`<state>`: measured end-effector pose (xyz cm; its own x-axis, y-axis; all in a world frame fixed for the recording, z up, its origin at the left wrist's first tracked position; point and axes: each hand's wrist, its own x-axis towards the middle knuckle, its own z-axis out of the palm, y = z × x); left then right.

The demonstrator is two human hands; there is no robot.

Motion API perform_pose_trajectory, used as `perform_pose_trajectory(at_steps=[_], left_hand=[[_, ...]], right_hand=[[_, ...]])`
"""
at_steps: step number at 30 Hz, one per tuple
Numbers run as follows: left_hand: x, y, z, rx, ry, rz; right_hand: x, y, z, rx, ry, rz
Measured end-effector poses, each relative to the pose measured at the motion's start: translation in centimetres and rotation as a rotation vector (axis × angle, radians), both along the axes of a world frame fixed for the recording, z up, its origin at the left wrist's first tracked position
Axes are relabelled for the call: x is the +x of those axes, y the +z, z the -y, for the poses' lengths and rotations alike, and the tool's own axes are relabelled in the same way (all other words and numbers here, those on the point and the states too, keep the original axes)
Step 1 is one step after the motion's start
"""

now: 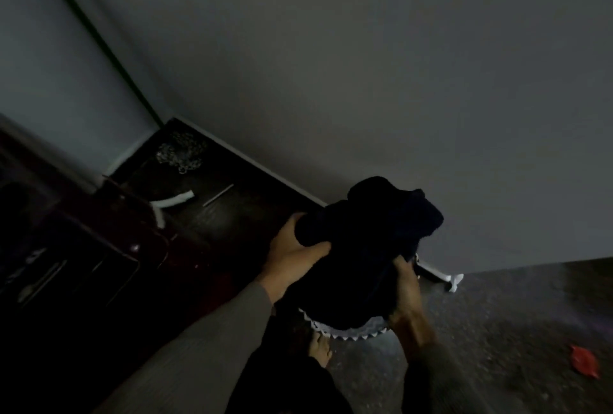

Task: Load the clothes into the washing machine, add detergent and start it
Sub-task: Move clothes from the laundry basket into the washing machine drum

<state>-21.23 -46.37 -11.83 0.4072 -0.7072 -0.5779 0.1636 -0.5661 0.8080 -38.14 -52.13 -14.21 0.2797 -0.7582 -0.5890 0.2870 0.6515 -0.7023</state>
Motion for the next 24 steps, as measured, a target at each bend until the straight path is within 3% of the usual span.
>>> perform_pose_trajectory(at_steps=[3,6,9,12,15,18,20,22,24], left_hand=[[-0.6,2.2,-0.5,0.071,0.273,0.242],[0.0,5.1,-0.7,0.011,0.347,0.135],[1.7,8.3,-1.2,-0.123,0.217,-0.138],[2.9,10.9,-1.8,-0.168,0.001,-0.133],[4.3,12.2,-2.6,-0.158,0.056,-0.111],[5.6,14.4,-4.2,-0.257,0.263,-0.322],[6.6,15.3,-5.4,-0.270,0.348,-0.369],[7.7,16.0,-6.6,-0.281,0.439,-0.371],[8.9,16.9,-7.8,-0.306,0.517,-0.400]], right_hand=[[0.9,2.6,-0.3,-0.219,0.129,-0.194],[2.6,5.2,-1.0,-0.463,0.234,-0.324],[4.3,7.1,-2.0,-0.695,0.234,-0.481],[6.5,7.9,-2.3,-0.881,0.307,-0.593],[9.1,10.0,-2.9,-1.036,0.365,-0.605],[11.2,12.7,-3.8,-1.257,0.472,-0.667],[12.3,14.3,-4.3,-1.317,0.610,-0.671],[13.0,15.5,-4.8,-1.347,0.725,-0.579],[13.4,16.9,-5.4,-1.237,0.786,-0.352]])
